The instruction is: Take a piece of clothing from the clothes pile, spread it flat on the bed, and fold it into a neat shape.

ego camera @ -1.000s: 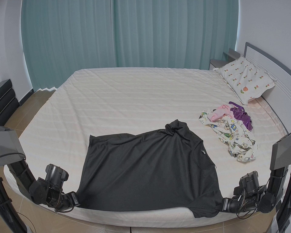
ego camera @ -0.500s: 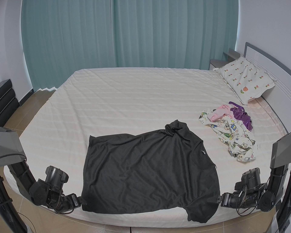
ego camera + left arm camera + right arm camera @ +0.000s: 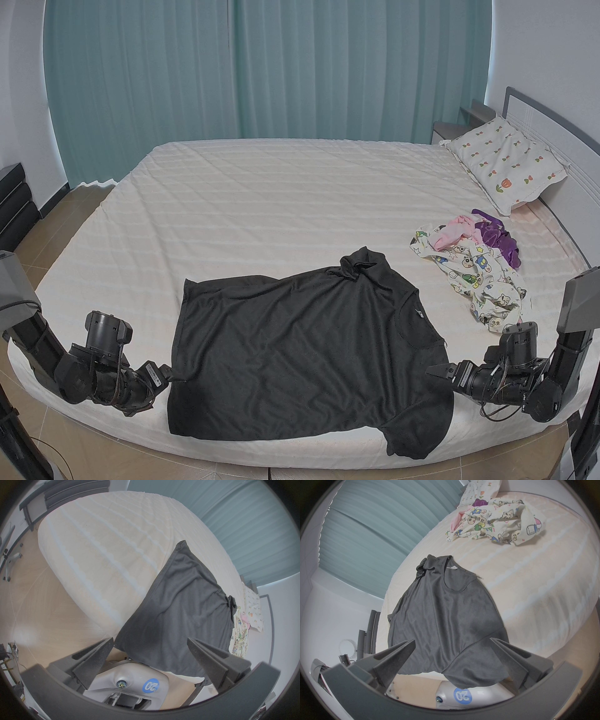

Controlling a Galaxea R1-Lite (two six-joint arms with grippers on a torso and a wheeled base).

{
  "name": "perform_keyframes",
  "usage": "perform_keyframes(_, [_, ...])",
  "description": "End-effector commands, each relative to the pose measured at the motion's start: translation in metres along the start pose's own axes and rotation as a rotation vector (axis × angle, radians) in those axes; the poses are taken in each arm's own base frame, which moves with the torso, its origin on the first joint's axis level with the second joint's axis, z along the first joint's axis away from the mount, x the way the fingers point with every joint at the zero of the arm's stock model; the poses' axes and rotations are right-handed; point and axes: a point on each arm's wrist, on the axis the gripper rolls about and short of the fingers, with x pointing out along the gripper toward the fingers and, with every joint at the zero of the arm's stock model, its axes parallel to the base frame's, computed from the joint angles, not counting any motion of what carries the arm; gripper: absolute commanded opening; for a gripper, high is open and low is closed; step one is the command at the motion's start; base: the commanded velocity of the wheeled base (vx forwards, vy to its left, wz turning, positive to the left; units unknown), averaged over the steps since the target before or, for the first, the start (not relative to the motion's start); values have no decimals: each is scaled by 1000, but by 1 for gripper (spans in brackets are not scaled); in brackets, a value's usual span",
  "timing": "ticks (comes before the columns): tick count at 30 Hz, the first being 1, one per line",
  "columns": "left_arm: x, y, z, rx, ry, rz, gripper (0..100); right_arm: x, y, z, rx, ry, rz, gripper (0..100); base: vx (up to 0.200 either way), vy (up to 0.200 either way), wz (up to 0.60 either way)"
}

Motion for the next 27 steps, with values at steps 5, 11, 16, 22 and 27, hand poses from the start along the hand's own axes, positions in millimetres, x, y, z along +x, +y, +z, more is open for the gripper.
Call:
perform_keyframes(5, [-1, -2, 5, -17, 12, -40, 100, 3, -5, -1, 67, 43, 24, 100, 0, 40, 0])
perform_keyframes(11, [-2, 0, 7, -27, 25, -56, 100, 3, -6, -2, 77, 42, 23, 100, 0, 200, 0])
perform_keyframes(16, [-2, 0, 8, -30, 23, -59, 100, 1, -5, -2, 76, 40, 27, 100, 0, 200, 0])
perform_keyframes(22, [-2, -1, 9, -31, 25, -63, 100, 1, -4, -3, 71, 42, 31, 100, 0, 100, 0])
perform_keyframes(27, [-3, -2, 9, -55, 36, -86, 100, 1, -4, -3, 69, 38, 30, 100, 0, 0, 0])
